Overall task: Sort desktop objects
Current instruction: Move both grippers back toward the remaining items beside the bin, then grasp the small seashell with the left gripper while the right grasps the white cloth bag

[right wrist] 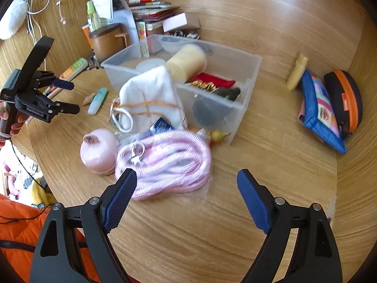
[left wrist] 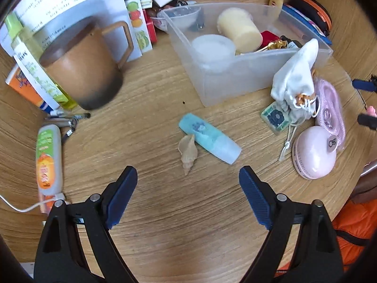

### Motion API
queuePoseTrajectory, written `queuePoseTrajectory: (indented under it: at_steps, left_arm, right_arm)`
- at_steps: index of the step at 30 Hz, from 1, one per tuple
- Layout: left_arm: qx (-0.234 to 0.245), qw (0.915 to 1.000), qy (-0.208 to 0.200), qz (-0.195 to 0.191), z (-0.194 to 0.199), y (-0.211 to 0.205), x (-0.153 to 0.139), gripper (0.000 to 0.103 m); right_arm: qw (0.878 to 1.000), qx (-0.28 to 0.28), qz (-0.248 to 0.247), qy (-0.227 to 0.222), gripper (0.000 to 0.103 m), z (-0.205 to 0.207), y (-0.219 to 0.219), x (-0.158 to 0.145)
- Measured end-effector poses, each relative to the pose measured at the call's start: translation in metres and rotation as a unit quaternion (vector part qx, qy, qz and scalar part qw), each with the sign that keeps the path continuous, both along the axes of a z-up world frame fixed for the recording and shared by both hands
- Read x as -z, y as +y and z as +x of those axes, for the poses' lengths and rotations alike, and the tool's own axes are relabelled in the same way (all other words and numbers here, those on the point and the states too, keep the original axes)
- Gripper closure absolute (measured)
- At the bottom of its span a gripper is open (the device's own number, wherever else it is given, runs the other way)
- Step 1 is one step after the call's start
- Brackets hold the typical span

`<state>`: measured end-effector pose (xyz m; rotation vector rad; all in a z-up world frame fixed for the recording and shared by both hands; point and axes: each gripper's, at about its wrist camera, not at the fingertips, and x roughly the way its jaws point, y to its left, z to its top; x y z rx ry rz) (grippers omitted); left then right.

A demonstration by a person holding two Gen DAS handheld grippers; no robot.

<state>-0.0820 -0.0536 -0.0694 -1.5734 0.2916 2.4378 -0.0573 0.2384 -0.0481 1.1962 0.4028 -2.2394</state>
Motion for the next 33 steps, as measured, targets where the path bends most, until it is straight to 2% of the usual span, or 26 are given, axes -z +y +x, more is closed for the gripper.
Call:
queuePoseTrajectory:
  at_steps: [1,3,8,11,14,20,29,31,33]
  left_arm:
    - [-0.005,1.0,-0.003,0.004,0.0,-0.001,0.002,0.016]
    - [-0.018,0.9998,-0.006,0.004,-0.001,-0.004,0.006,0.03]
    - [-0.019,0.9998,-0.005,0.004,0.003,-0.005,0.009,0.039]
    - [-0.017,0.9998,-0.004,0.008,0.005,-0.003,0.009,0.043]
    - [-0.014,0.9999,-0.004,0.003,0.006,-0.001,0.011,0.052]
    - [-0.016,0.9999,0.006,0.003,0.008,-0.004,0.008,0.053]
    - [-0.02,0.9996,0.015,0.016,0.001,-0.008,0.004,0.053]
    - [-0.016,0.9995,0.017,0.019,0.0,-0.007,0.003,0.057]
    - [-0.008,0.9996,0.016,0.024,0.0,-0.006,0.004,0.066]
  right_arm:
    - [1.0,-0.004,-0.002,-0.005,0.017,0.001,-0.002,0.003]
    - [1.0,-0.011,-0.002,-0.013,0.017,0.002,-0.008,0.009]
    - [0.999,-0.027,0.005,-0.028,0.017,0.007,-0.024,0.023]
    - [0.999,-0.037,0.019,-0.017,0.017,0.012,-0.035,0.026]
    - [0.998,-0.037,0.047,0.003,0.017,0.013,-0.044,0.031]
    - [0.996,-0.038,0.082,0.027,0.016,0.009,-0.057,0.039]
    - [0.993,-0.039,0.104,0.035,0.014,0.002,-0.061,0.04]
    - [0.994,-0.037,0.094,0.029,0.014,0.005,-0.056,0.034]
    - [0.995,-0.029,0.087,0.032,0.014,0.007,-0.049,0.028]
